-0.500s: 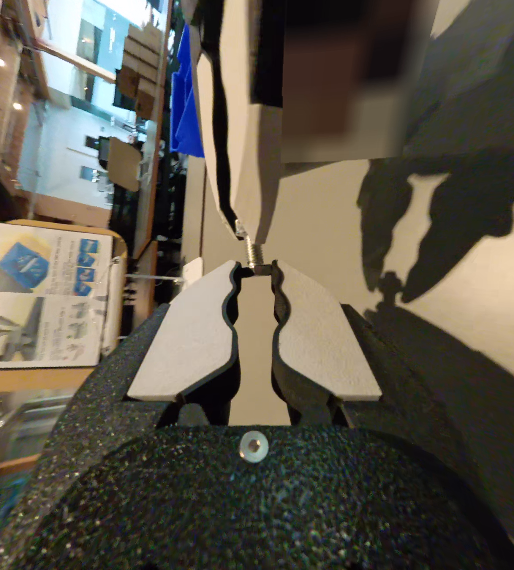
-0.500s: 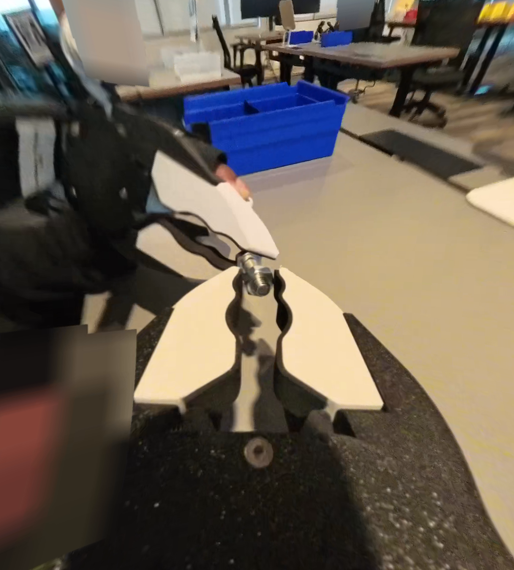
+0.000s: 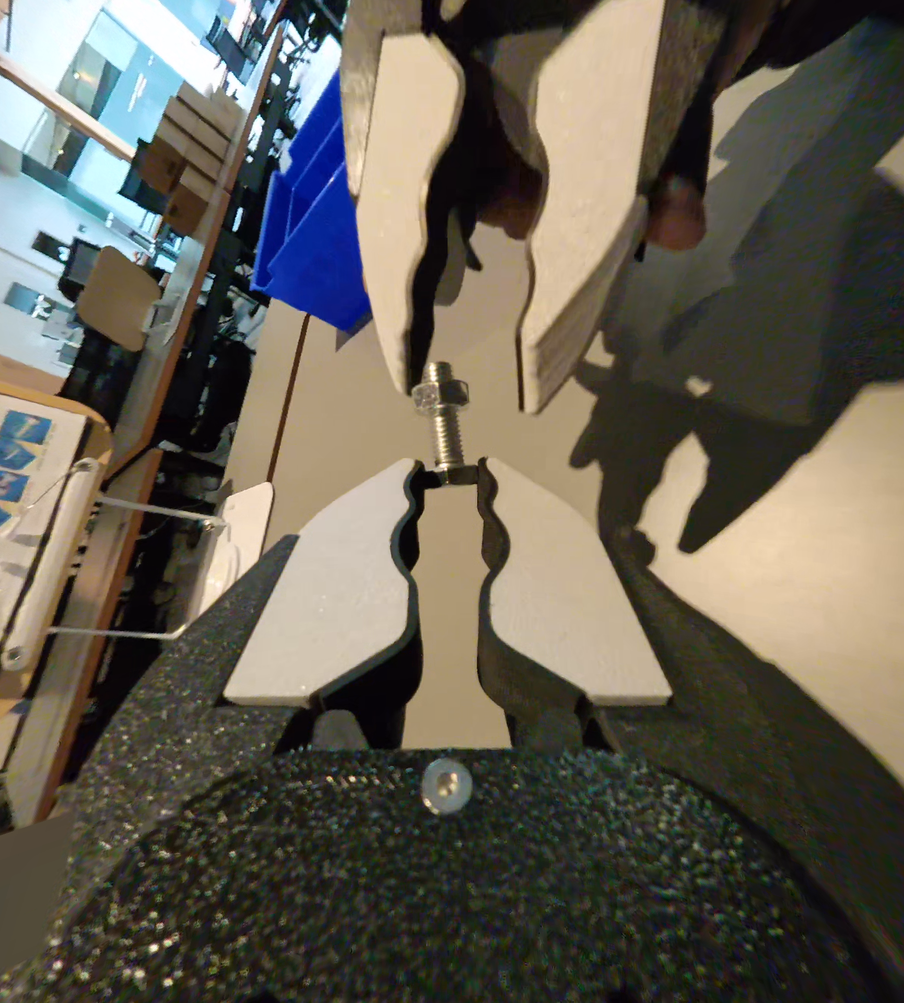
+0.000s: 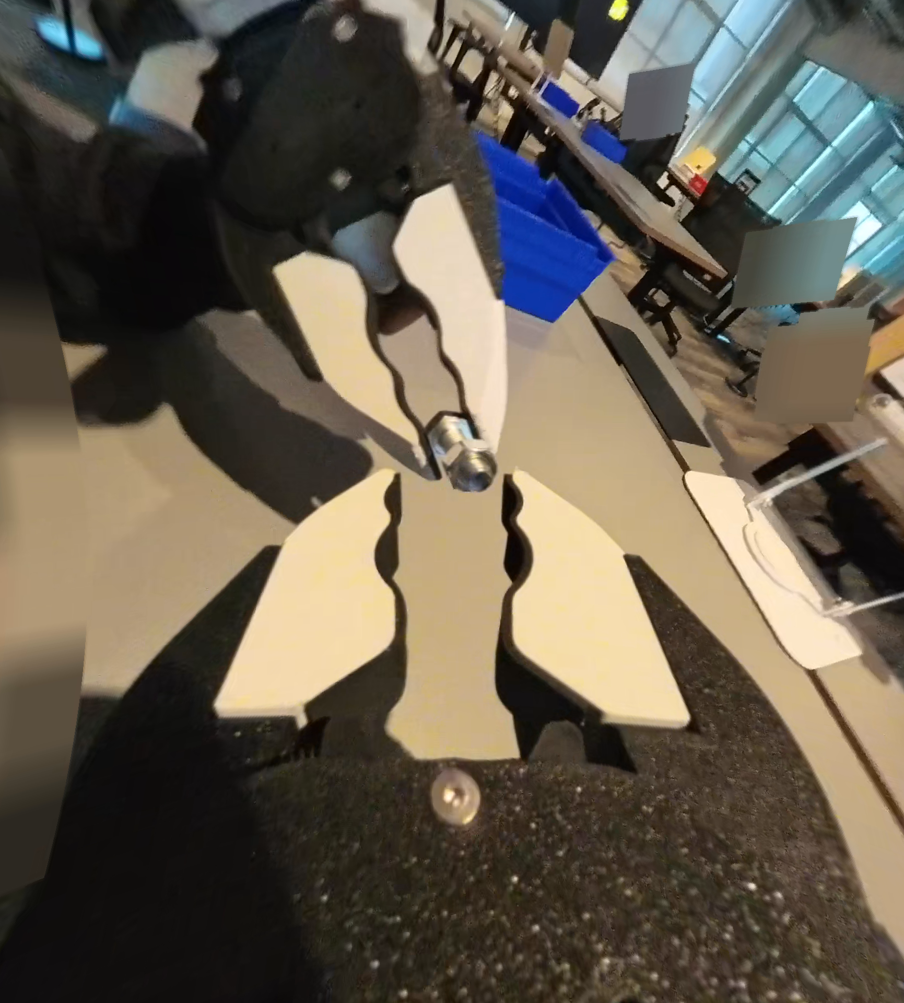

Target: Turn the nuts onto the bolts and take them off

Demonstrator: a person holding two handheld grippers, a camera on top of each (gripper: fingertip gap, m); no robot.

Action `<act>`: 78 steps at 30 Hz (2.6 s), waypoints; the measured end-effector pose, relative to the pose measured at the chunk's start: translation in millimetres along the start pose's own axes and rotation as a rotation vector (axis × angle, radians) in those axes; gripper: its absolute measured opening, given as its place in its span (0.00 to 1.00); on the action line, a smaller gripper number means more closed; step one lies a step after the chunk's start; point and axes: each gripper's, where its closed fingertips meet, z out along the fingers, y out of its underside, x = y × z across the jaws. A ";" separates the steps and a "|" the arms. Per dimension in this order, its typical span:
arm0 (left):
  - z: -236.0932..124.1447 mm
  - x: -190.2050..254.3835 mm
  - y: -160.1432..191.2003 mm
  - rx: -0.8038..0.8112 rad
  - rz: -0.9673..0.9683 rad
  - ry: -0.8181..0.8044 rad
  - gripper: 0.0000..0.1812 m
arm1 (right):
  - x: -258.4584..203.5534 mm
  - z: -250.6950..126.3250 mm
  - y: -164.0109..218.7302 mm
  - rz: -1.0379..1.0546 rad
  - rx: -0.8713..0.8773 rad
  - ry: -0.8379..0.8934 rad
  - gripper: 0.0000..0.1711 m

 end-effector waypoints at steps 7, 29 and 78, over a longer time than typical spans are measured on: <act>3.4 8.8 1.1 -0.022 0.060 0.027 0.10 | -4.4 9.4 6.6 0.031 -0.049 0.018 0.12; 2.9 3.3 4.5 -0.044 0.045 -0.005 0.10 | -1.8 7.4 4.1 -0.006 -0.047 0.038 0.25; 0.0 -11.5 -1.0 -0.054 0.120 -0.146 0.10 | 14.8 7.7 -1.4 0.793 0.177 -0.148 0.31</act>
